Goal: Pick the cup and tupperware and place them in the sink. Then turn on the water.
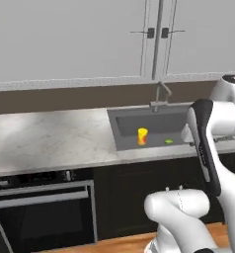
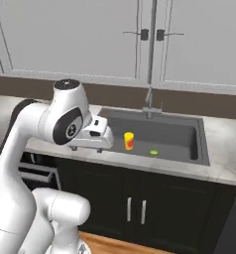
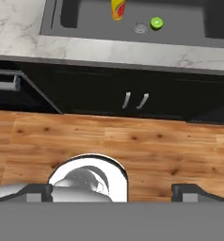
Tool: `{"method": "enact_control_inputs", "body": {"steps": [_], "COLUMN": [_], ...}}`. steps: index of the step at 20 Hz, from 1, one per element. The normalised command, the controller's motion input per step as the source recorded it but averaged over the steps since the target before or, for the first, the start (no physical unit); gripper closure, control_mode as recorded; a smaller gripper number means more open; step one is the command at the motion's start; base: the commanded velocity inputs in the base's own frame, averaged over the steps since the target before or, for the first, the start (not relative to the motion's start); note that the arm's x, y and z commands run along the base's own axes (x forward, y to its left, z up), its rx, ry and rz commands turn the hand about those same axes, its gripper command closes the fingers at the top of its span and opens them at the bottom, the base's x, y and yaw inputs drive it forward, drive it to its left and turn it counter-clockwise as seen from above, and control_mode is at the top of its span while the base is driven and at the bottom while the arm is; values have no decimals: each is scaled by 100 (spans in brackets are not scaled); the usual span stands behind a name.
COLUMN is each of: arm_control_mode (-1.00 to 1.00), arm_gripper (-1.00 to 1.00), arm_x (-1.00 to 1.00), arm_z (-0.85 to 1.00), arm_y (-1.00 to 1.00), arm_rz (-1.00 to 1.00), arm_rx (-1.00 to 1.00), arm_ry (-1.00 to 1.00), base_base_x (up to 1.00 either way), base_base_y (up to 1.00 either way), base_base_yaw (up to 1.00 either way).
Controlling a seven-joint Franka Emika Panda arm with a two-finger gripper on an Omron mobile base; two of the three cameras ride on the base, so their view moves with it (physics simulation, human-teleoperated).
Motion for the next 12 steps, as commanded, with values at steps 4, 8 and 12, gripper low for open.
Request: {"method": "enact_control_inputs", "body": {"steps": [4,8,12], "arm_control_mode": [100,100,100], "arm_gripper": [-100,-100,-100], "arm_x": [0,0,0], "arm_z": [0,0,0], "arm_y": [0,0,0], "arm_rz": [0,0,0], "arm_rx": [0,0,0], "arm_ry": [0,0,0], "base_base_x": [-25,2,14], "base_base_y": [69,57,38], "base_base_yaw": [61,72,76]}}
